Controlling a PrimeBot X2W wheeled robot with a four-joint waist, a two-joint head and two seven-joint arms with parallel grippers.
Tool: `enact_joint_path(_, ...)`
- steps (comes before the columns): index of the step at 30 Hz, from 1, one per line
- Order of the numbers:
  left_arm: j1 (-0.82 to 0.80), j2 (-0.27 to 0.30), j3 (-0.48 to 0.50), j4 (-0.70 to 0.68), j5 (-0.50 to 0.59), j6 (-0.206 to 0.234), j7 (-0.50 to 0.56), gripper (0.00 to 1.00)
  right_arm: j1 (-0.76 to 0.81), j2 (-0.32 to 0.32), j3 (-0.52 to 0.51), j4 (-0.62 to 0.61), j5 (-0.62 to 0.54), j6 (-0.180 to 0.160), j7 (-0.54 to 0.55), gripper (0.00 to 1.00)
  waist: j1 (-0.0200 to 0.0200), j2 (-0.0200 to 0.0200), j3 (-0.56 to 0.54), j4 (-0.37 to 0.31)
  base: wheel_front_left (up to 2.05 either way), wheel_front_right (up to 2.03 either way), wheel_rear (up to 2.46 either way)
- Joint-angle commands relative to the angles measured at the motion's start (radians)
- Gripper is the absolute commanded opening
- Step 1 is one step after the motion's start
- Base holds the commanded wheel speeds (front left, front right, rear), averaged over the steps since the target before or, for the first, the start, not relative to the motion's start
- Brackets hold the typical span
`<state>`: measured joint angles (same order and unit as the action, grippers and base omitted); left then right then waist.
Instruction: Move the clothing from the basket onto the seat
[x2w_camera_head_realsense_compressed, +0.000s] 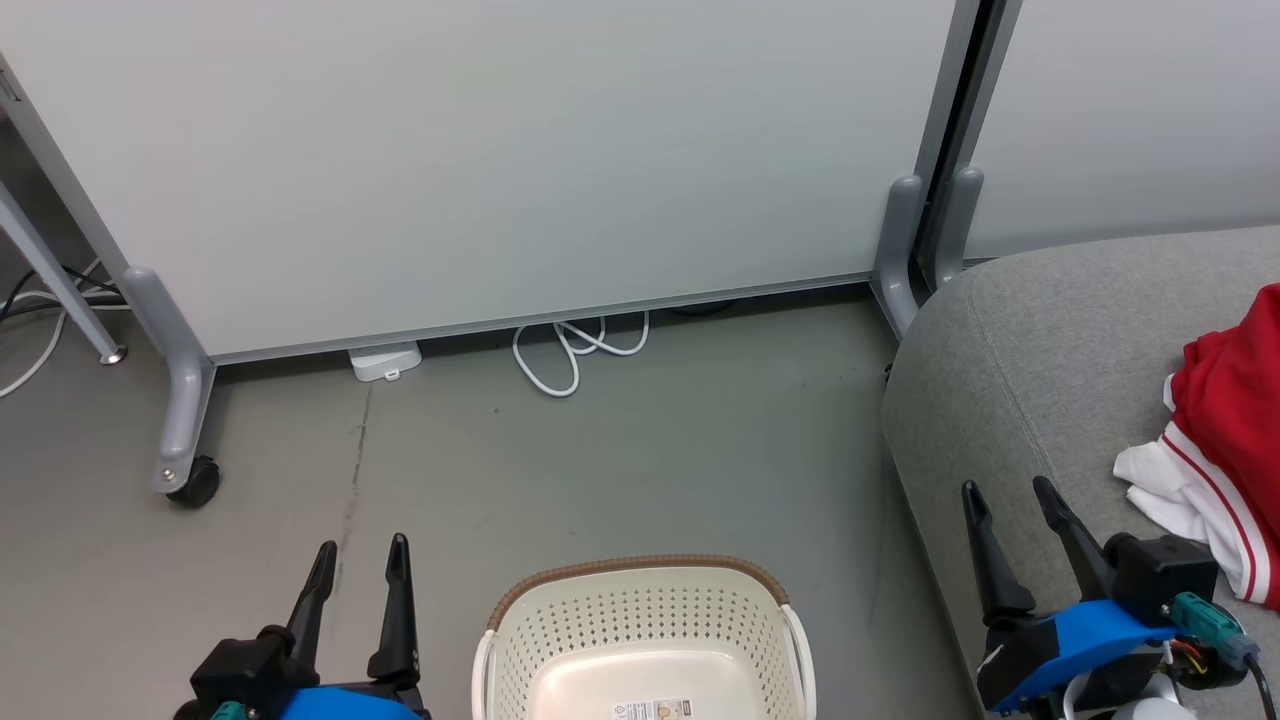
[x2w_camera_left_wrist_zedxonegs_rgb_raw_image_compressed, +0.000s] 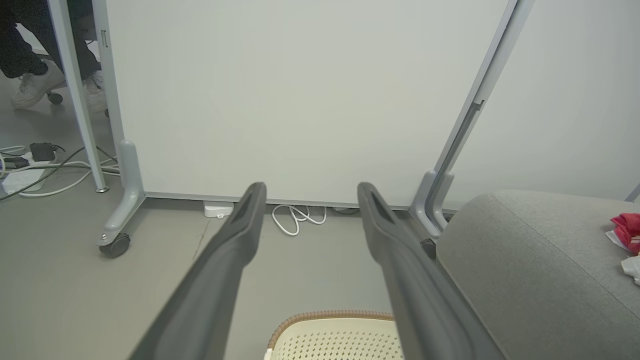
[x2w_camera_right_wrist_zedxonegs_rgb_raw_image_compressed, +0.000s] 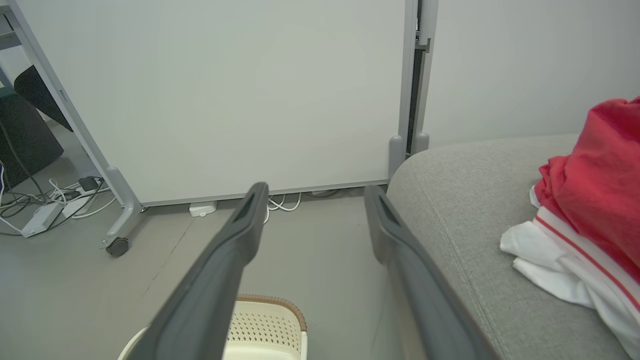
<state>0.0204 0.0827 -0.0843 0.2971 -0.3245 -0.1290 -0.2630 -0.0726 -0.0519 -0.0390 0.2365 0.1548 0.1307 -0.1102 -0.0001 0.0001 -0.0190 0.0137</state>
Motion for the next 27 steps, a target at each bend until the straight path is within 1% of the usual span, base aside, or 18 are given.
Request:
enact_joint_path(1,-0.007,-0.001,-0.005,0.003,0.002,-0.002,-0.003,1.00,0.018,0.002,0.001,-0.003,0.006,0.000,-0.004,1.00,0.0001,-0.0001,0.000,0.000,0.00,0.00,0.00)
enact_joint_path(7,-0.011,0.005,-0.019,0.009,-0.010,-0.002,-0.003,1.00,0.020,0.002,0.004,-0.002,0.011,0.000,-0.007,1.00,0.0001,-0.0001,0.000,0.002,0.00,0.00,0.00)
enact_joint_path(8,-0.001,0.002,-0.021,0.010,-0.010,0.000,0.000,0.00,0.003,0.001,0.003,0.003,0.007,0.000,-0.001,0.00,0.0001,-0.0001,0.000,0.001,0.00,0.00,0.00)
enact_joint_path(15,0.035,-0.002,-0.024,0.070,-0.014,0.000,0.008,0.00,0.033,0.006,0.002,0.068,0.011,0.000,0.004,0.00,0.0001,-0.0001,0.000,0.001,0.00,0.00,0.00)
enact_joint_path(27,0.007,-0.005,0.010,0.048,-0.222,0.000,0.066,0.00,0.019,0.005,-0.012,0.058,0.244,0.000,0.041,0.00,0.0001,-0.0001,0.002,0.000,0.00,0.00,0.00)
